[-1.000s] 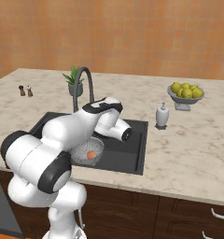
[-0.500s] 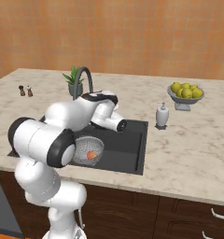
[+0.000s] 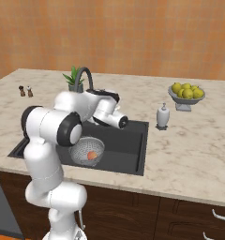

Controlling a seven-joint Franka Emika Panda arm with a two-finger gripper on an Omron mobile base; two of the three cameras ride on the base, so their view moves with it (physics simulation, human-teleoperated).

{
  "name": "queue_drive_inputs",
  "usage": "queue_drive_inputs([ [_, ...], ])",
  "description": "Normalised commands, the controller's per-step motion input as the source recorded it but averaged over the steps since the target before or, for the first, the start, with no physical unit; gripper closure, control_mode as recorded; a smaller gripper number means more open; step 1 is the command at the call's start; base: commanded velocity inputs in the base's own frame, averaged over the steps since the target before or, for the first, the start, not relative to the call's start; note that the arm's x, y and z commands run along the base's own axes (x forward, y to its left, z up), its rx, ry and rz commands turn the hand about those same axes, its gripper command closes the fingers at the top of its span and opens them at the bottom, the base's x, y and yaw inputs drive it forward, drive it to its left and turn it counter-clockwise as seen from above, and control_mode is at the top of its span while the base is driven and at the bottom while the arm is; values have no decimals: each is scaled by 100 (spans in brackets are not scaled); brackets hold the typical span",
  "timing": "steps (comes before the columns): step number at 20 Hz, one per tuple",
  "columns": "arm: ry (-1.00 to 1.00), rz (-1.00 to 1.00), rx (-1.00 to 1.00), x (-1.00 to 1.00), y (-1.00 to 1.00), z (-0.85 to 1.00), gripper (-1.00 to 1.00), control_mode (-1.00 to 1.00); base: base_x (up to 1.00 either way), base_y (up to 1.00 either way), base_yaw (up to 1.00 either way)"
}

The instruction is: Put the colander in the sink, put the peach in the colander, and turn on the sink faucet and pour water over the colander.

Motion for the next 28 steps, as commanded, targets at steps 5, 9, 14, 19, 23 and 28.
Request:
queue_drive_inputs([
  [5,0,6,0,36,0,-51,-100,-100,0,0,0],
  [9,0,6,0,50,0,-41,-100,-100,0,0,0],
  [14,0,5,0,57,0,-25,-100,-100,0,0,0],
  [19,0,2,1,58,0,-3,-100,-100,0,0,0],
  [23,0,0,0,62,0,-2,-100,-100,0,0,0],
  [28,0,0,0,43,10,-13,-100,-100,0,0,0],
])
